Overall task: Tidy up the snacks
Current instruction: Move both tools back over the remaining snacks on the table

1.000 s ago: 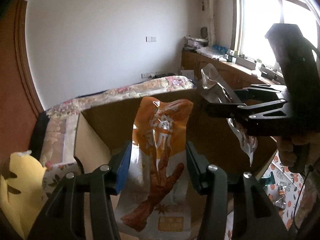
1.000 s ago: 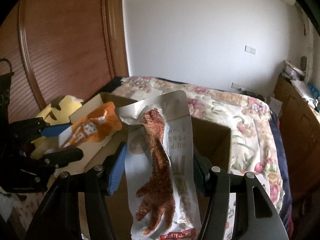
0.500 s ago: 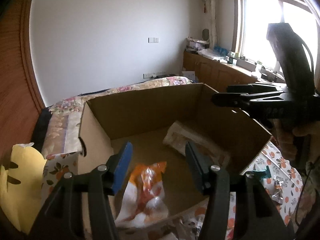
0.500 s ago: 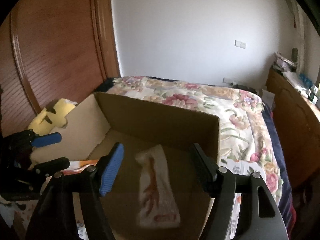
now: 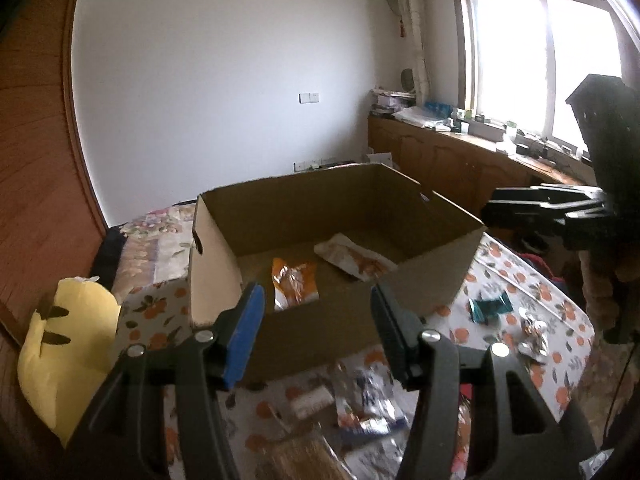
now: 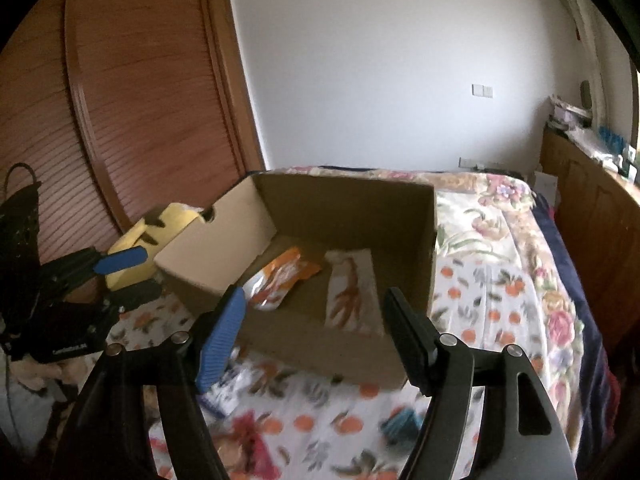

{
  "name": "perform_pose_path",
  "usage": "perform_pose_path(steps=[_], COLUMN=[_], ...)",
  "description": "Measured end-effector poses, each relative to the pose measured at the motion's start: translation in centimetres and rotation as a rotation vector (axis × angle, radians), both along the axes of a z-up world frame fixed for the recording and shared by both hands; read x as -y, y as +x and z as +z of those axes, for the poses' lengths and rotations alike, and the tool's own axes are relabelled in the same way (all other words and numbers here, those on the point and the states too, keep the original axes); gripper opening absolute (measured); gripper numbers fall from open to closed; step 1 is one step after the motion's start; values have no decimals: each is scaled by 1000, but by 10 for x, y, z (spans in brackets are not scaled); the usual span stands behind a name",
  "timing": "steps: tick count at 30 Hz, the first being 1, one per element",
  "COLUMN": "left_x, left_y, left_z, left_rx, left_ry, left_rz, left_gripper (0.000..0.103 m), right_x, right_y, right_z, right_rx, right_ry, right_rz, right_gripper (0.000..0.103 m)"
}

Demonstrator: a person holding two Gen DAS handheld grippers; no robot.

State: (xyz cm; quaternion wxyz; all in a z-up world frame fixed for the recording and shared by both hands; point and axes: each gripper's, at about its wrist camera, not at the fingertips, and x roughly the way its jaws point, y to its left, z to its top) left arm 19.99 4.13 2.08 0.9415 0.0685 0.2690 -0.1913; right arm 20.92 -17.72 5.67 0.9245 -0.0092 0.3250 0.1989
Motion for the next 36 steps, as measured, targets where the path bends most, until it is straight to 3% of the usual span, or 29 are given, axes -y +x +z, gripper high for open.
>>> perform_pose_path(steps=[10, 18, 26, 36], left_x=[-9, -18, -21, -28], left_y=[-38, -60, -59, -45], left_z=[-21, -56, -95, -113], left_rx=[-59, -137, -221, -275], left_ry=[-61, -65, -50, -7], left_rz=[9, 54, 106, 205], left_gripper=[57, 57, 58, 60], right_x=[-14, -24, -34, -36], right_y=[-53, -81, -98, -118], right_z=[-42, -63, -96, -113], right_rx=[-29, -33, -66, -78], right_ry=[7, 66, 86, 88], right_rz=[10, -4, -20, -17], right_gripper=[73, 73, 73, 76])
